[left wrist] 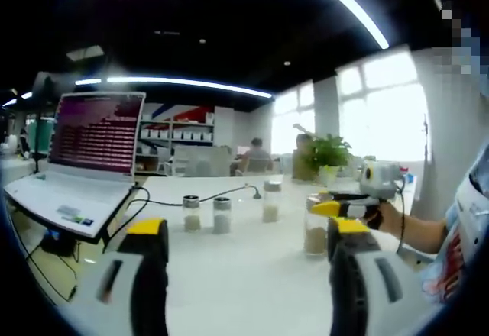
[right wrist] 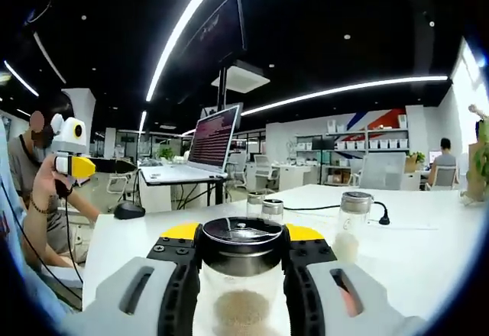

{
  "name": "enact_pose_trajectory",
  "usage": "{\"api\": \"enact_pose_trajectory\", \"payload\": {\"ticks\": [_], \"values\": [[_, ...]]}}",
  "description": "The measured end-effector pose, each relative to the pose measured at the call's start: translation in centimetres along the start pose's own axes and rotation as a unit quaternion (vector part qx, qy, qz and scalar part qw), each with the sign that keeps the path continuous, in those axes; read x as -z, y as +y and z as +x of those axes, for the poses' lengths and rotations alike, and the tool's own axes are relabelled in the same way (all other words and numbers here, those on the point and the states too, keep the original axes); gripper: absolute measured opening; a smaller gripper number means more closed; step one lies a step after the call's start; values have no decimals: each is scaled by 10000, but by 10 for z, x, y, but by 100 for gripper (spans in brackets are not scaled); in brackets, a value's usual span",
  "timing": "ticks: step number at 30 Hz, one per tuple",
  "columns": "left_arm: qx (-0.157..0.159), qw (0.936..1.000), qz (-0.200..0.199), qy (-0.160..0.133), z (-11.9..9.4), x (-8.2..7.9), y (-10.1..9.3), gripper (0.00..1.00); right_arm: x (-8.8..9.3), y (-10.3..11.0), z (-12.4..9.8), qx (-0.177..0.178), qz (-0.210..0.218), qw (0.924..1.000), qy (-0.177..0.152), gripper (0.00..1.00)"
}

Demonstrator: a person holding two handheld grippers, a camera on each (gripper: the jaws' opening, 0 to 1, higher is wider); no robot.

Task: Rotate the seasoning bottle until the label or dispensing opening points toward the visible target arrow and the bottle remains upright within the marked orientation range

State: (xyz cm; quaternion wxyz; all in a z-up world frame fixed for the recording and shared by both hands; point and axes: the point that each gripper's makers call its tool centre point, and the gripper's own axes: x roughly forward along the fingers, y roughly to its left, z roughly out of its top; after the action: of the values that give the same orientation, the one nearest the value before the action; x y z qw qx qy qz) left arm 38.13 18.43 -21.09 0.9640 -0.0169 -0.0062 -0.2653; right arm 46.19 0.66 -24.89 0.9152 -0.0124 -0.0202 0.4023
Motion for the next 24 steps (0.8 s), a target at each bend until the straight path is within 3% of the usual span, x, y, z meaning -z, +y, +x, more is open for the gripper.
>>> {"api": "enact_pose_trajectory", "payload": {"ticks": [8, 18, 22, 24], "values": [[52, 10000, -32, 72, 2, 4, -6, 86, 6, 5, -3, -175, -87, 9998, 57, 41], [225, 9997, -74, 78, 6, 5, -14, 86, 5, 0, -4, -81, 83, 9999, -59, 40], [391, 9990, -218, -33, 4, 2, -18, 78, 4, 0, -4, -50, 76, 9998, -156, 40], [389, 9990, -234, -62, 4, 0, -19, 81, 4, -1, -4, -46, 81, 9998, -159, 40]]}}
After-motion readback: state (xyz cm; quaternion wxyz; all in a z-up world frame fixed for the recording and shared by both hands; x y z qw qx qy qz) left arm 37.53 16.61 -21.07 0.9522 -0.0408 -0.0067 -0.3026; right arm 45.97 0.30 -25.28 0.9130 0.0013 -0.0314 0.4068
